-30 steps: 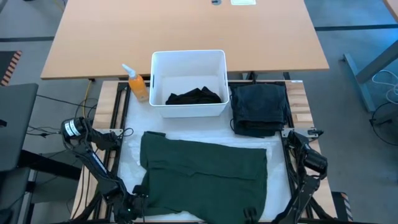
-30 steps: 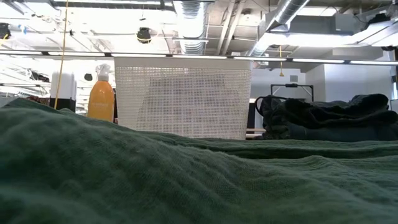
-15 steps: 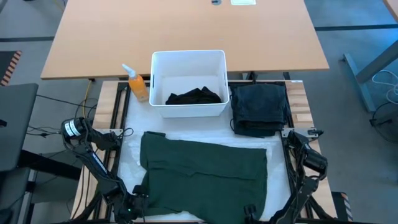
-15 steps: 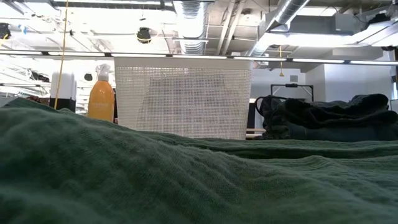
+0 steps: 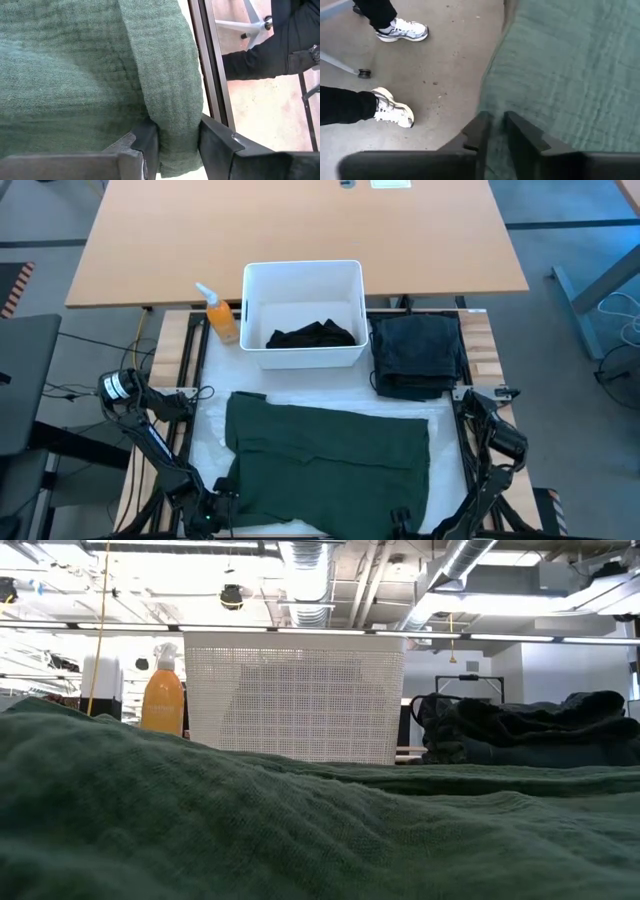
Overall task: Fold laundry
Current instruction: Fold the green polo
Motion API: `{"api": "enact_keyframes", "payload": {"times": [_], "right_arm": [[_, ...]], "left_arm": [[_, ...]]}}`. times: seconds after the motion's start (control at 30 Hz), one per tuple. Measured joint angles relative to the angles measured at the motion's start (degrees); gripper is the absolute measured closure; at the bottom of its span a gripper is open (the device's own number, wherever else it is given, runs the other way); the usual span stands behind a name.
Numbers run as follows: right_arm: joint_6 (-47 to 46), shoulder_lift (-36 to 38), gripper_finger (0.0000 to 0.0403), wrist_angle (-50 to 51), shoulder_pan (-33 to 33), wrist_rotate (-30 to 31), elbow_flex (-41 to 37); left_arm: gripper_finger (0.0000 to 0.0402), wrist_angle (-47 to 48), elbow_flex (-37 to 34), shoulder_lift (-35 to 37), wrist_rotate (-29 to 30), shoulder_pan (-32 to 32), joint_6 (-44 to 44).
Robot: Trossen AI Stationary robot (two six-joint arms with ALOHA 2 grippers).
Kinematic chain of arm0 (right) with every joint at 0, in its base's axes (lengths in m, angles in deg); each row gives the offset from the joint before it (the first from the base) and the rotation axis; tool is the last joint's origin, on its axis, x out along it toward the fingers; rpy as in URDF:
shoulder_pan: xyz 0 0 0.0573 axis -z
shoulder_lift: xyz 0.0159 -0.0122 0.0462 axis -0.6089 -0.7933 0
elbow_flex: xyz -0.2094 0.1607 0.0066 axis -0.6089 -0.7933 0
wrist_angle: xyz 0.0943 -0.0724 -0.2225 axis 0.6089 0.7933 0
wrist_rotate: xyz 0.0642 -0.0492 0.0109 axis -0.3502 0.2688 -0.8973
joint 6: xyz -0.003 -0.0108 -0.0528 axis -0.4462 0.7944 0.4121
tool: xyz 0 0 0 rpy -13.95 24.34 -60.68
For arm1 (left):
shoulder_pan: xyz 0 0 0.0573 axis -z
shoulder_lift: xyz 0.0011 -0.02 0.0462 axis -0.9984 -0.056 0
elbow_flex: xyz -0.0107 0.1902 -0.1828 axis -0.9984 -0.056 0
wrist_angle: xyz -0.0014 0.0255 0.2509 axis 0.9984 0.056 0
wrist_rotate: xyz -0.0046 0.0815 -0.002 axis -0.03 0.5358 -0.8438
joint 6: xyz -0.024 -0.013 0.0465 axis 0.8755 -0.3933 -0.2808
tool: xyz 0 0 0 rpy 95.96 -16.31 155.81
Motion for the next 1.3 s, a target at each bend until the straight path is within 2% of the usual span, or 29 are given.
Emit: {"api": "enact_keyframes", "payload": {"times": [0.1,0.17,0.33,0.5,0.63,0.8,0.93,1.13,1.3], "right_arm": [[1.1,0.7,0.0366,1.2,0.0,-0.5,0.8],[2.7,1.8,0.0388,2.2,0.1,-1.3,1.2],[3.1,5.9,0.0388,6.5,-0.2,-1.1,1.9],[3.4,11.9,0.0390,10.0,-0.2,0.3,2.2],[3.0,16.9,0.0390,13.1,-0.2,3.4,2.2],[-3.0,21.6,0.0390,21.6,0.0,6.3,2.3],[-8.4,24.2,0.0390,30.5,0.4,7.7,2.3],[-15.2,24.5,0.0390,43.5,3.1,7.8,2.2],[-15.9,23.7,0.0390,48.1,8.0,7.8,0.9]], "left_arm": [[0.0306,-0.1,0.0,0.2,0.0,0.0,-0.2],[0.0327,-0.3,-0.1,0.7,0.0,0.0,-1.4],[0.0393,0.8,-0.3,5.0,2.9,-0.2,-3.1],[0.0399,1.0,-0.2,11.3,9.5,-0.3,-3.8],[0.0400,0.6,-0.1,17.3,17.1,-0.3,-6.1],[0.0401,0.2,-0.1,24.5,29.4,-0.6,-7.1],[0.0401,0.7,-0.1,28.3,35.8,-2.0,-6.9],[0.0401,6.8,0.0,30.5,38.3,-8.0,-4.6],[0.0401,15.2,0.0,30.5,37.4,-13.3,-0.9]]}}
